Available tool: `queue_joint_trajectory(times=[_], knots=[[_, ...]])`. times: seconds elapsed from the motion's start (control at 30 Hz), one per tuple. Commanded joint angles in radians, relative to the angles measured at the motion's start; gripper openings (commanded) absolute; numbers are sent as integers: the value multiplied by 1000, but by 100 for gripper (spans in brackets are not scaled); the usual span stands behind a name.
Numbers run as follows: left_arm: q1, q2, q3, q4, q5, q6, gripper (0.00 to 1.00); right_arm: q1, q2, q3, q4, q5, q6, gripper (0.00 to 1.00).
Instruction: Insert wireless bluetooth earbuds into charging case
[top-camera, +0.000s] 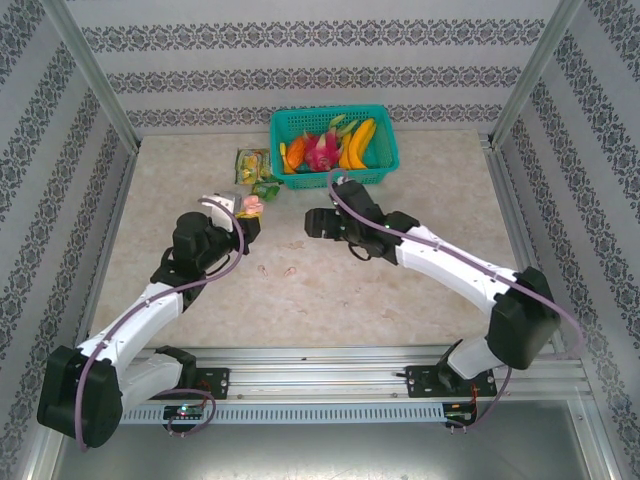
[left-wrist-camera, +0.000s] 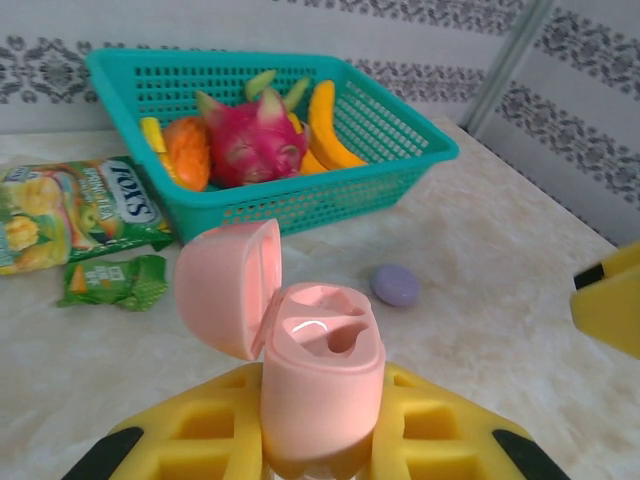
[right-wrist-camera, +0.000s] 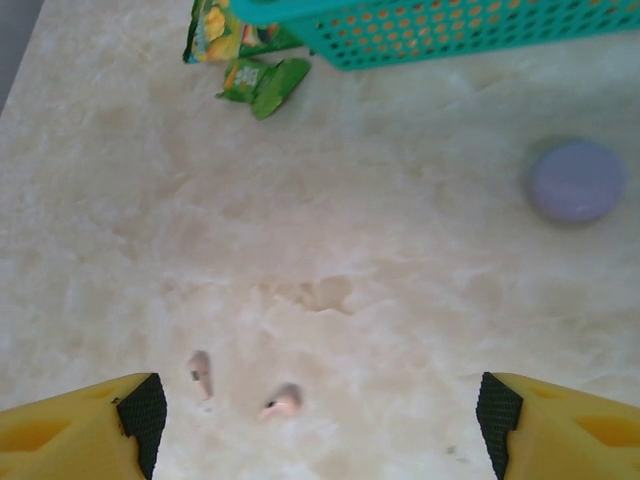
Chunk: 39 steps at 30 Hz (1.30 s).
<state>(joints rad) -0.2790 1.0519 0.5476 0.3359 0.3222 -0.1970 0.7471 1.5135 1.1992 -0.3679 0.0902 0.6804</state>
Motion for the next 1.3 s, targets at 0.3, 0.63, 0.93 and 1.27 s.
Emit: queue_joint_trajectory(times=[0.3, 0.63, 0.93, 1.27], knots=[[11, 25, -136, 469, -60, 3, 0, 108, 265, 234, -190, 93, 376, 81], [11, 51, -153, 609, -167, -26, 0, 118, 370, 262, -244, 98, 541, 81], [12, 36, -132, 614, -253, -41, 0, 163, 490, 368, -383, 92, 680, 77], [12, 19, -141, 608, -276, -32, 0, 198, 599, 442, -414, 57, 781, 66]])
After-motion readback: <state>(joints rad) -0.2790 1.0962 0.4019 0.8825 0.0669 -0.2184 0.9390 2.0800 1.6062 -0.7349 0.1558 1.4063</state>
